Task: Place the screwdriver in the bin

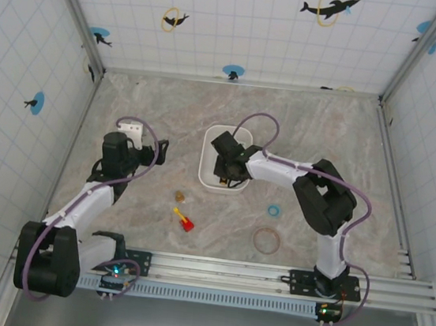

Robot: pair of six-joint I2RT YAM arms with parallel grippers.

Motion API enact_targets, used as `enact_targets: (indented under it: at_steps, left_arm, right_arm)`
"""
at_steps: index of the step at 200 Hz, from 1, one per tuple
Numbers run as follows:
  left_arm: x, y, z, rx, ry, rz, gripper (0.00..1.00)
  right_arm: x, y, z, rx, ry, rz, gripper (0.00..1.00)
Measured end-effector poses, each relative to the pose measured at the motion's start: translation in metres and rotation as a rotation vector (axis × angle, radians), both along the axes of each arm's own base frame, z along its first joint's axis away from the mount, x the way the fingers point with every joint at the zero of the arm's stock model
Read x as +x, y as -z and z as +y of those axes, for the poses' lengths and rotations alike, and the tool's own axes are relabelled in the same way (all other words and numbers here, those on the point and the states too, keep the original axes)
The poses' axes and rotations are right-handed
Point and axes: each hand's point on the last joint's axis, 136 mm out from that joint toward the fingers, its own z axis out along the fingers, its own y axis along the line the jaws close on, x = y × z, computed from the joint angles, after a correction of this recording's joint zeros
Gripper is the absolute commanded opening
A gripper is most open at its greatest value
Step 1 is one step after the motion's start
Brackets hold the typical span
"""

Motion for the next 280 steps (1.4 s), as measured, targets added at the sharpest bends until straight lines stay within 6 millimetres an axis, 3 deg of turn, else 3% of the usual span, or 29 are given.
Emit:
enact_targets:
  at_steps: [206, 242, 280]
  left_arm:
    - [0.0, 0.003, 0.0, 0.0, 0.0, 0.009, 0.98]
    - [-0.001, -0.008, 0.001, 0.001, -0.003, -0.029, 0.98]
    - [-0.008, -0.017, 0.006, 0.024, -0.019, -0.101, 0.98]
  right_arm:
    - [0.003, -0.002, -0.001, -0.027, -0.022, -0.011, 0.62]
    - [0.001, -0.033, -0.006, -0.051, -0.105, -0.069, 0.65]
    - [0.007, -0.115, -0.016, -0.045, -0.25, -0.29, 0.65]
